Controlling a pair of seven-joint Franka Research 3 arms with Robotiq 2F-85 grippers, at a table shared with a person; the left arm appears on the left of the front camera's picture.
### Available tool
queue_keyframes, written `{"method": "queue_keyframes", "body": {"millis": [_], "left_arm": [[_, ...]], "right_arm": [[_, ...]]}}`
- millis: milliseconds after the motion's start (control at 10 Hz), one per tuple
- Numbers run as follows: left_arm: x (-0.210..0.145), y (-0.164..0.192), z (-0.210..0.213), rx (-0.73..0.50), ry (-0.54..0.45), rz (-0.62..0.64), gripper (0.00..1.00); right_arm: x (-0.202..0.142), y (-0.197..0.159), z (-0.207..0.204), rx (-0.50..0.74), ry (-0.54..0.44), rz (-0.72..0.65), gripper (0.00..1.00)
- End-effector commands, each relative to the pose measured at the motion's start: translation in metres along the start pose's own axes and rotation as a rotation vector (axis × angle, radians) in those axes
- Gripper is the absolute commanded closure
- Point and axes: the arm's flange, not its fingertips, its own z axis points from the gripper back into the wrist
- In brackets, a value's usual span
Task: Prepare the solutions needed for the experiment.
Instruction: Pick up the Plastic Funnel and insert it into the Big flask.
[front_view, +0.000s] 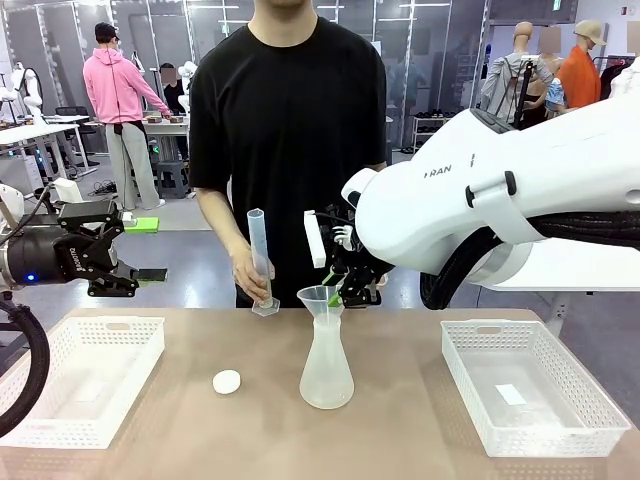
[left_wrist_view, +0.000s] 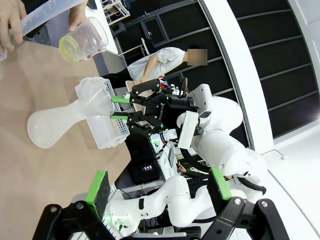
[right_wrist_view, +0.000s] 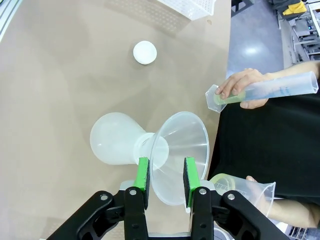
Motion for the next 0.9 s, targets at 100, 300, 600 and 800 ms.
{"method": "queue_keyframes", "body": {"millis": [100, 300, 600, 800], "left_arm": [[-0.0003, -0.0019, -0.0023, -0.003, 0.0, 0.005, 0.0], [-0.0003, -0.0019, -0.0023, -0.003, 0.0, 0.005, 0.0], [-0.0003, -0.0019, -0.0023, -0.003, 0.0, 0.005, 0.0], [-0.0003, -0.0019, -0.0023, -0.003, 0.0, 0.005, 0.0]], "right_arm": [[0.0, 0.0, 0.0, 0.0, 0.0, 0.0, 0.64], [0.0, 0.0, 0.0, 0.0, 0.0, 0.0, 0.64], [0.0, 0.0, 0.0, 0.0, 0.0, 0.0, 0.64], [0.0, 0.0, 0.0, 0.0, 0.0, 0.0, 0.64]]}}
